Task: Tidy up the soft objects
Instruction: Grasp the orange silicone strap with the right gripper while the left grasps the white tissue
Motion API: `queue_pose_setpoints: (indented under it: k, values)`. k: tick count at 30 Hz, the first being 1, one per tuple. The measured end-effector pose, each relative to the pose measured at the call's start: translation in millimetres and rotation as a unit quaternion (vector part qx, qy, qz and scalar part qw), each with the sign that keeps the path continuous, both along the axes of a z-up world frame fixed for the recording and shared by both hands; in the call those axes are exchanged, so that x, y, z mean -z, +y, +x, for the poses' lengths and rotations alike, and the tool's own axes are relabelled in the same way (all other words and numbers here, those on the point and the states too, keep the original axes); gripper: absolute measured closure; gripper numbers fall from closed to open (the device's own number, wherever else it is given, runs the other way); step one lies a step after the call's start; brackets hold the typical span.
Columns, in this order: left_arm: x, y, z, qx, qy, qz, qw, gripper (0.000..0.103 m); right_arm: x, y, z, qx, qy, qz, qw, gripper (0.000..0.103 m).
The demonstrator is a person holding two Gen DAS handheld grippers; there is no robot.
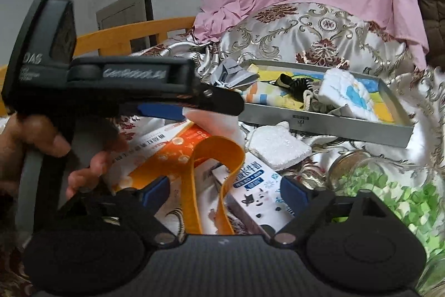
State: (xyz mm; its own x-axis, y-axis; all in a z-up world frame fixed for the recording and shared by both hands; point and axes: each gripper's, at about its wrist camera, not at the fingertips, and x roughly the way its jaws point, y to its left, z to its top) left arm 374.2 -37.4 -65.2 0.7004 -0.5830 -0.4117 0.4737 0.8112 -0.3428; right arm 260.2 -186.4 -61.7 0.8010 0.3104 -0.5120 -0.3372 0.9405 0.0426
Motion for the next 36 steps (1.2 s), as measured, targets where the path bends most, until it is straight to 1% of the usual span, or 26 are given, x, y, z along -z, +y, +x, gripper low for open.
queue_pose_setpoints:
  k: [2, 4, 6, 7, 9, 11, 13, 14, 15, 17, 19, 20, 22, 24, 26, 28, 29, 33, 34, 36]
  values:
    - [1, 0, 2, 0.006, 0.0, -0.001, 1.0, 0.003, 1, 1, 1, 0.002, -0.002, -0.005, 1.0, 0.023]
    - [2, 1, 6, 0.004, 0.007, -0.009, 0.9999, 0.005, 2, 3, 0, 0.0, -0.005, -0.012, 1.0, 0.029]
    - [3, 2, 9, 0.0, 0.014, -0.017, 0.9998, 0.009, 3, 7, 0, -0.004, -0.009, -0.023, 1.0, 0.032]
    - [3, 2, 10, -0.001, 0.016, -0.016, 0.9997, 0.012, 4, 9, 0, -0.005, -0.014, -0.032, 0.999, 0.036]
    - [5, 1, 11, -0.001, 0.018, -0.01, 0.9998, 0.023, 5, 15, -2, -0.011, -0.016, -0.045, 0.999, 0.042]
    - [7, -2, 9, 0.001, 0.013, 0.001, 0.9999, 0.028, 7, 17, -1, -0.012, -0.015, -0.051, 0.999, 0.046]
    - [9, -6, 7, 0.001, 0.007, 0.012, 0.9999, 0.031, 9, 19, 0, -0.011, -0.012, -0.052, 0.999, 0.053]
    - [9, -8, 6, 0.002, 0.005, 0.016, 0.9999, 0.036, 9, 19, 0, -0.01, -0.011, -0.051, 0.999, 0.054]
    - [10, -9, 5, 0.004, 0.004, 0.02, 0.9998, 0.043, 9, 18, 1, -0.01, -0.009, -0.051, 0.999, 0.057]
    - [12, -10, 5, 0.003, 0.003, 0.025, 0.9997, 0.049, 10, 18, 1, -0.011, -0.007, -0.049, 0.999, 0.061]
    - [12, -9, 5, 0.0, 0.002, 0.026, 0.9996, 0.05, 11, 17, 1, -0.01, -0.004, -0.047, 0.999, 0.071]
    - [12, -9, 5, -0.002, 0.002, 0.027, 0.9996, 0.052, 12, 17, 1, -0.009, -0.002, -0.048, 0.999, 0.073]
    - [13, -9, 4, -0.008, -0.001, 0.03, 0.9995, 0.059, 13, 17, 1, -0.008, -0.001, -0.049, 0.999, 0.078]
    - [14, -10, 3, -0.005, -0.001, 0.033, 0.9994, 0.076, 13, 17, 0, -0.008, -0.002, -0.048, 0.999, 0.083]
    - [14, -11, 0, -0.008, -0.01, 0.038, 0.9992, 0.079, 13, 17, -1, -0.007, -0.001, -0.047, 0.999, 0.086]
    - [12, -12, -6, -0.018, -0.024, 0.046, 0.9985, 0.084, 13, 17, 0, -0.004, 0.001, -0.045, 0.999, 0.089]
    - [11, -14, -9, -0.022, -0.029, 0.054, 0.9979, 0.087, 13, 17, 0, -0.001, 0.001, -0.044, 0.999, 0.09]
    - [8, -18, -18, -0.024, -0.036, 0.078, 0.996, 0.09, 10, 20, -2, 0.017, -0.003, -0.056, 0.998, 0.092]
    - [6, -18, -21, -0.025, -0.036, 0.078, 0.996, 0.09, 9, 20, -4, 0.021, -0.005, -0.059, 0.998, 0.093]
    - [1, -14, -26, -0.027, -0.026, 0.066, 0.9971, 0.091, 6, 19, -7, 0.03, -0.01, -0.062, 0.998, 0.093]
